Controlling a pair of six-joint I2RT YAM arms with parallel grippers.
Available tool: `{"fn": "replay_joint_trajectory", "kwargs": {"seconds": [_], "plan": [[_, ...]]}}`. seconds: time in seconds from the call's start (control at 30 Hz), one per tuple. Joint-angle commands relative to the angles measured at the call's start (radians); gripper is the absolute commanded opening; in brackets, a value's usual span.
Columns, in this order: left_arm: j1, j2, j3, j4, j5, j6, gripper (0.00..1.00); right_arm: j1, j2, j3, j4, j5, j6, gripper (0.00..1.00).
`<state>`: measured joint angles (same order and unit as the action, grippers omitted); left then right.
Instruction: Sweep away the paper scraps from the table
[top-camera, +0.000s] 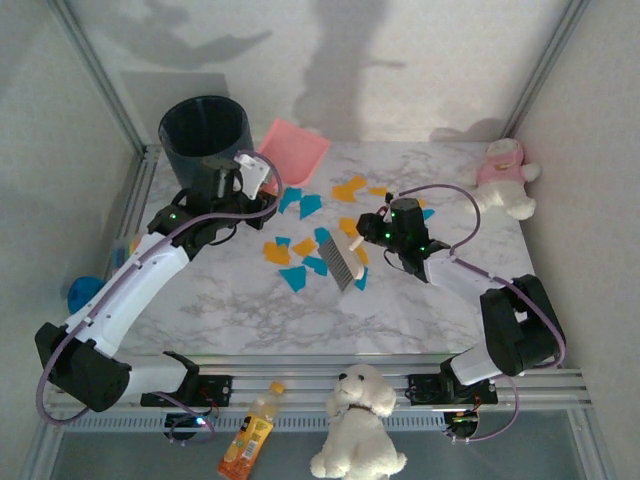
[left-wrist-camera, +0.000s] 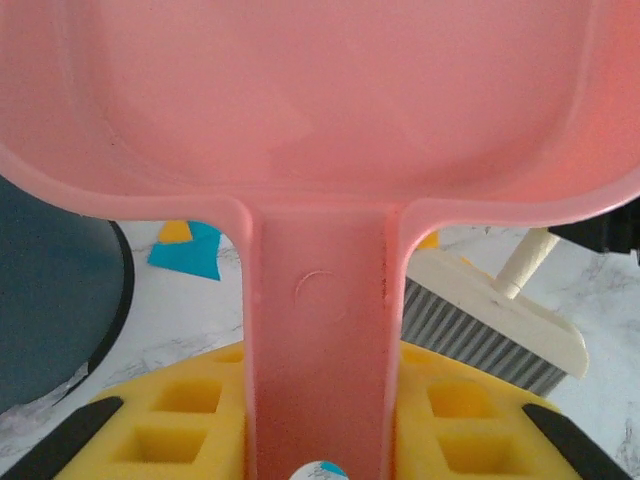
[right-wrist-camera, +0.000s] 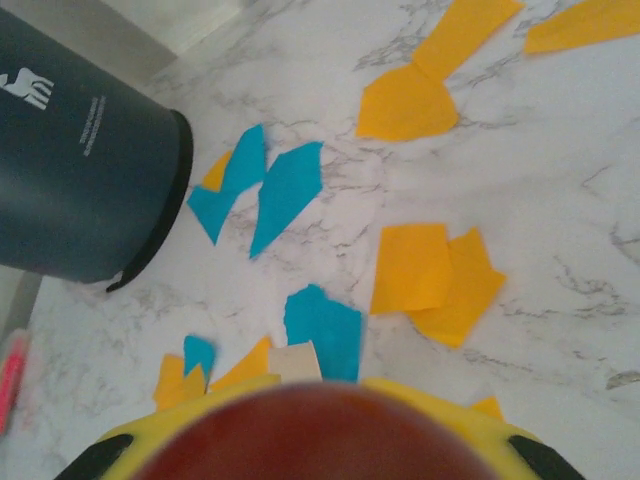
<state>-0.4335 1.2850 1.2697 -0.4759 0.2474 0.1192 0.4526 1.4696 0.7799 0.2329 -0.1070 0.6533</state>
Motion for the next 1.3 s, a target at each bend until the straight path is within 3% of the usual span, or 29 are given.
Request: {"fn": "replay_joint_trajectory", "kwargs": {"seconds": [0.0,0.37,0.83,1.27], "plan": [[-0.021,-0.016,-0.01,-0.011,0.022,0.043,0.0,0.007,-0.046,-0.002,-0.062,0.123,-0.047,0.0],[-0.075,0.013,-0.027,-0.052,0.018,0.107,0.0,0.008,-0.241,-0.04,-0.318,0.379,-0.17,0.0],[-0.143,0.074,-0.042,-0.13,-0.045,0.166,0.0,-0.027,-0.406,-0.029,-0.288,0.299,-0.147,0.0],[-0.235,0.2,-0.049,-0.264,-0.128,0.285,0.0,-0.054,-0.429,-0.017,-0.333,0.374,-0.249,0.0]]}}
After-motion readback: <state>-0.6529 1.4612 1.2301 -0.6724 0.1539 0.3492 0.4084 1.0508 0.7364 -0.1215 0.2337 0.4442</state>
